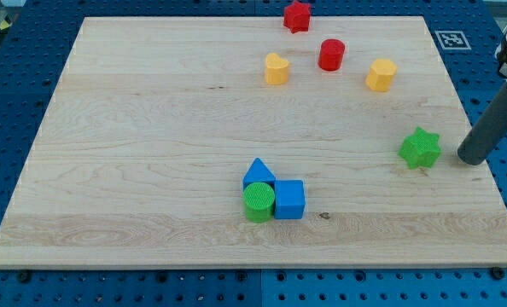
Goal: Slide the green star to the blue cube
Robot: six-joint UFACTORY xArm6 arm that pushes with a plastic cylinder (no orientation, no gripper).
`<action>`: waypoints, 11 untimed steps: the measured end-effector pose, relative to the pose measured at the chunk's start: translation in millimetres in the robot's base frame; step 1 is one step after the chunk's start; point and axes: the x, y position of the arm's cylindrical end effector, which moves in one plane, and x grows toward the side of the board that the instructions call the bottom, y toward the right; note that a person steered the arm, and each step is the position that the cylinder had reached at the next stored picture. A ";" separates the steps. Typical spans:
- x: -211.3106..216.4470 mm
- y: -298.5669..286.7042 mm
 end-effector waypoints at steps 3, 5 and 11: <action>-18.0 -39.9; -14.4 -97.8; 17.9 -206.4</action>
